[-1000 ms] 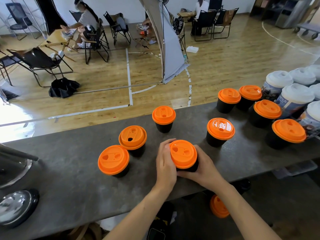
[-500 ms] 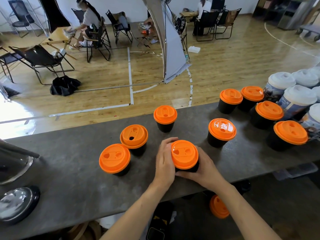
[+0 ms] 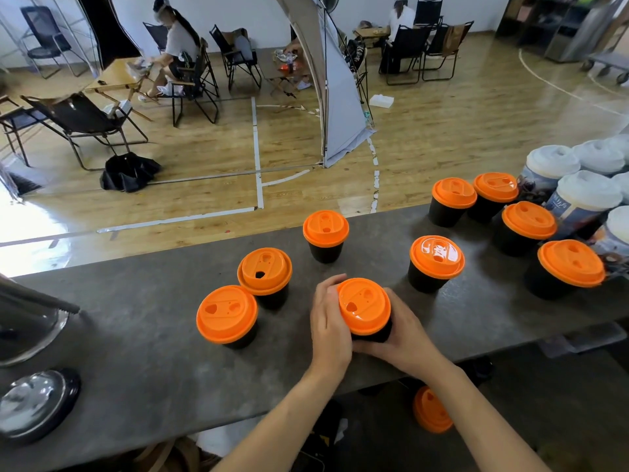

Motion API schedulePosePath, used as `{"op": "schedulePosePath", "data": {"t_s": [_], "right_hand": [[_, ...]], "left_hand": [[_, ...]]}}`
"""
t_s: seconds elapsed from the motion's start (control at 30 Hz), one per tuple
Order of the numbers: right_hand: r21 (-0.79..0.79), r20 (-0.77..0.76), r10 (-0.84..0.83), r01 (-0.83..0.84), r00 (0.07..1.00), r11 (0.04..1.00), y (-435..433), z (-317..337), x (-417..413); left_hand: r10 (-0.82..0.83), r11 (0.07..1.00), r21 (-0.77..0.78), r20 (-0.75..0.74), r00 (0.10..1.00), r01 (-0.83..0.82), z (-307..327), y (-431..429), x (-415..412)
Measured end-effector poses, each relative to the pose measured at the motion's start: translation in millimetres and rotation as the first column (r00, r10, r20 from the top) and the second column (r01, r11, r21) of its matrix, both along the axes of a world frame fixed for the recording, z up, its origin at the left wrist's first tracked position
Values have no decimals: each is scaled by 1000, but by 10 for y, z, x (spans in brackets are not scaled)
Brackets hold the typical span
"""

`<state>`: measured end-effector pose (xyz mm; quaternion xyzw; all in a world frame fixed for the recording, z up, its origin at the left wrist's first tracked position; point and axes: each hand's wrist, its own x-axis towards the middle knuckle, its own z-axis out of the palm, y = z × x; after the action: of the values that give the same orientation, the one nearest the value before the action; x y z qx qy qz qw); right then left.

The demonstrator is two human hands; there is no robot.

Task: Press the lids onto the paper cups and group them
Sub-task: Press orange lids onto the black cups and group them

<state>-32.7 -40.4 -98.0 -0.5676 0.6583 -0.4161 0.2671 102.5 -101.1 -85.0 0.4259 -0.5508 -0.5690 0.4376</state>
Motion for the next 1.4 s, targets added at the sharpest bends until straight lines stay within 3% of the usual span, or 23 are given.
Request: {"op": "schedulePosePath", "data": {"t_s": [0.1,0.3,0.43,0.57,0.77,1.0,1.23,1.4], "right_hand": [[-4,7,-7,7,1000,1000,7,-1,-19],[-19,-17,11,-12,1000,1000,-4,-22,-38],[-2,-9,-10,10,1000,1000,-9,-13,-6],[-23,5,-9,9,1000,1000,-9,-21,-29],[-25,-6,13,-14,1000,1000,-7,13,-46],[-20,11,6,-6,1000,1000,-18,-18,-31],[-31,1,44,-44,999,999,-12,46,-50],[17,-36,11,-10,999,1000,-14,-17,-22]], "left_hand": [[-5,1000,11,59,998,5,-33,-23,26],[-260,965,-9,110,959,263,84,-300,97],[-180,980,-71,83,980,186,45,-243,96],[-63,998,-20,16,998,64,-9,-122,58],[-248,969,20,87,965,248,75,-325,78],[-23,1000,-19,21,1000,24,-30,-105,59],[-209,978,46,73,975,206,75,-297,102],[-81,996,-19,75,994,83,2,-147,98]]}}
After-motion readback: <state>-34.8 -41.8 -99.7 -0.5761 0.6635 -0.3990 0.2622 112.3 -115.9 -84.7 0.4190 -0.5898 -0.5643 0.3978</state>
